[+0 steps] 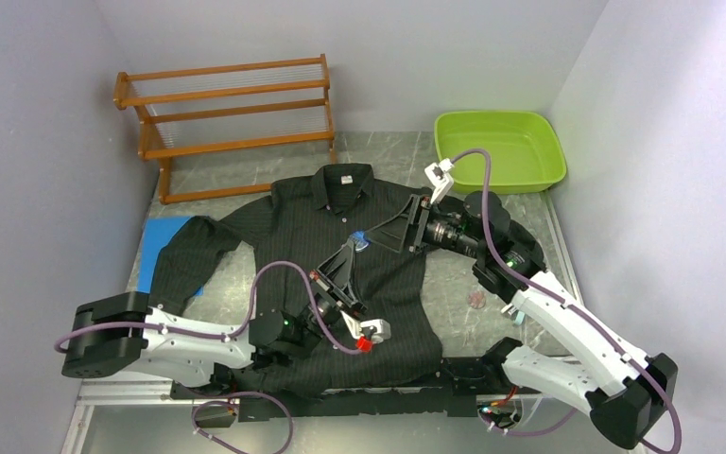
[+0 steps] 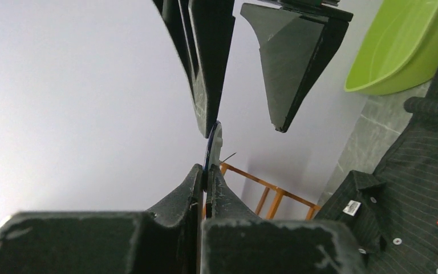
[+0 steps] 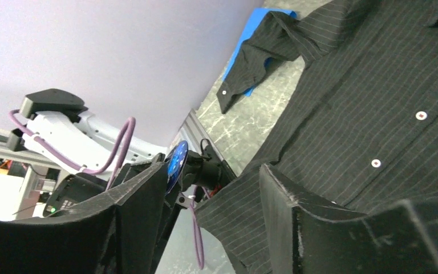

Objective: Pin the brooch onto the clothing
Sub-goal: Open the brooch, then pin the brooch to the clothes.

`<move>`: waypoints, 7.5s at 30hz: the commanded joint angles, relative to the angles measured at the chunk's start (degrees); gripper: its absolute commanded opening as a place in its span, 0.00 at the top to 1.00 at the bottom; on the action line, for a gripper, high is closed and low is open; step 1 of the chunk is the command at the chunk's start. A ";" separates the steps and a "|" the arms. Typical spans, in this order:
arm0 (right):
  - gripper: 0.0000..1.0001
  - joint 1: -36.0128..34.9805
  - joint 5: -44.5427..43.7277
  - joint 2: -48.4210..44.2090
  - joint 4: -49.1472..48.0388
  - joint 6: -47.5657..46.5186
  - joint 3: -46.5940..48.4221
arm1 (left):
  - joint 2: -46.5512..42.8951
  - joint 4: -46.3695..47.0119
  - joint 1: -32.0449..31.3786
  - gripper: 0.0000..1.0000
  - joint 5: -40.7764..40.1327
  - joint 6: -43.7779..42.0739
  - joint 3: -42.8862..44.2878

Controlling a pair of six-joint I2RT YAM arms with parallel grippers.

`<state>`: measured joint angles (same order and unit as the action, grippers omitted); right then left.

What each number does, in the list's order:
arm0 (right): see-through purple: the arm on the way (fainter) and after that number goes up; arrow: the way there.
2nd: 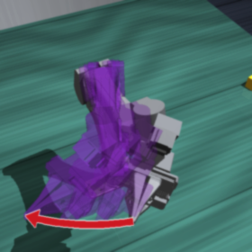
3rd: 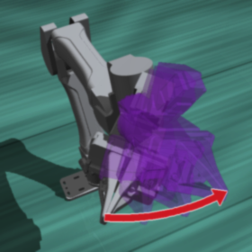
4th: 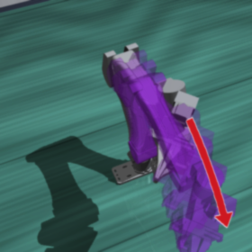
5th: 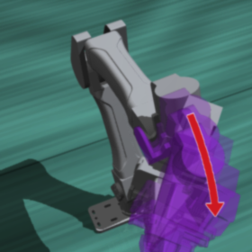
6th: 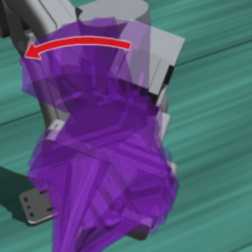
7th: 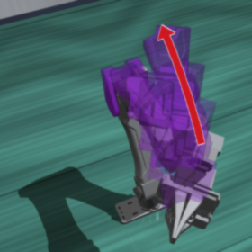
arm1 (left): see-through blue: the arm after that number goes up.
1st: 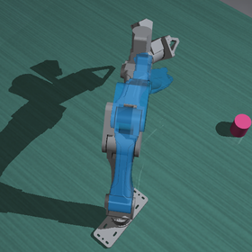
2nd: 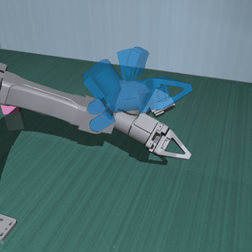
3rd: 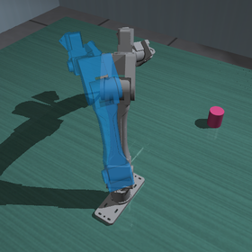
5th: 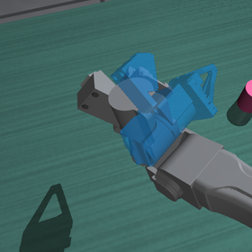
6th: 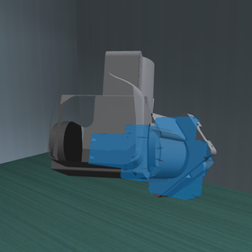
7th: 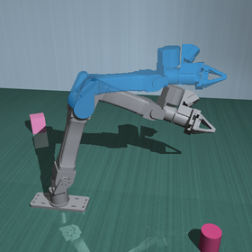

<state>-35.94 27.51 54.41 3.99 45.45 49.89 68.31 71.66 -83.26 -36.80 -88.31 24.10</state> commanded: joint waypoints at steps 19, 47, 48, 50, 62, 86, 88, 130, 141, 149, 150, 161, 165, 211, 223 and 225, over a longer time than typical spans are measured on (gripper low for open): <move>0.55 -0.47 5.37 2.56 -8.03 4.99 3.56 | -0.57 2.34 -1.11 0.97 -11.96 -11.94 2.63; 0.78 -3.17 7.00 11.03 -11.97 8.61 3.97 | 1.14 2.69 -1.11 0.97 -14.60 -12.03 2.29; 0.82 -3.23 7.08 11.14 -11.99 8.50 4.06 | 1.01 2.50 -1.11 0.97 -14.55 -11.82 2.16; 0.85 -3.26 6.46 10.75 -11.90 8.36 3.95 | 0.93 2.36 -1.12 0.97 -14.36 -11.58 2.03; 1.00 -3.26 5.40 9.17 -11.78 5.27 3.85 | 1.03 1.99 -1.11 0.71 -16.00 -9.29 2.23; 1.00 13.28 -0.66 3.41 1.73 -14.59 -3.25 | -19.54 -78.31 17.31 0.05 6.40 94.32 13.37; 1.00 16.53 4.42 4.35 1.72 -14.76 -4.15 | -16.19 -81.07 20.02 0.05 8.70 100.60 15.10; 1.00 26.17 7.00 11.68 8.06 -22.23 -8.96 | 30.58 -109.52 10.53 0.05 16.13 122.81 38.26; 1.00 25.53 8.62 18.56 8.88 -24.50 -5.35 | 20.06 -98.06 21.45 0.05 33.89 117.74 40.05; 1.00 23.39 9.38 29.16 11.00 -25.19 3.40 | 11.19 -94.54 36.48 0.05 46.34 117.81 33.94; 1.00 23.11 9.42 30.51 11.43 -25.27 4.77 | 10.13 -94.44 38.77 0.05 47.95 117.91 33.43; 1.00 16.49 13.05 51.28 21.98 -29.49 28.09 | 10.82 -110.12 58.72 0.07 53.01 107.52 47.18; 1.00 15.71 15.88 60.37 28.23 -32.54 37.40 | 11.97 -111.54 59.62 0.07 50.23 104.48 50.12; 1.00 18.73 28.86 87.29 30.61 -35.62 54.70 | 15.80 -114.00 51.54 0.07 33.40 96.84 45.13; 1.00 20.81 23.74 86.23 31.81 -37.07 53.28 | 15.64 -114.36 51.04 0.06 32.35 96.81 45.20; 1.00 21.21 22.73 85.84 32.60 -37.36 53.54 | 15.72 -114.35 50.93 0.06 32.21 96.75 45.18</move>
<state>-16.32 61.49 142.28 36.21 11.55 104.29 84.27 -42.74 -31.86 -3.49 9.06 66.94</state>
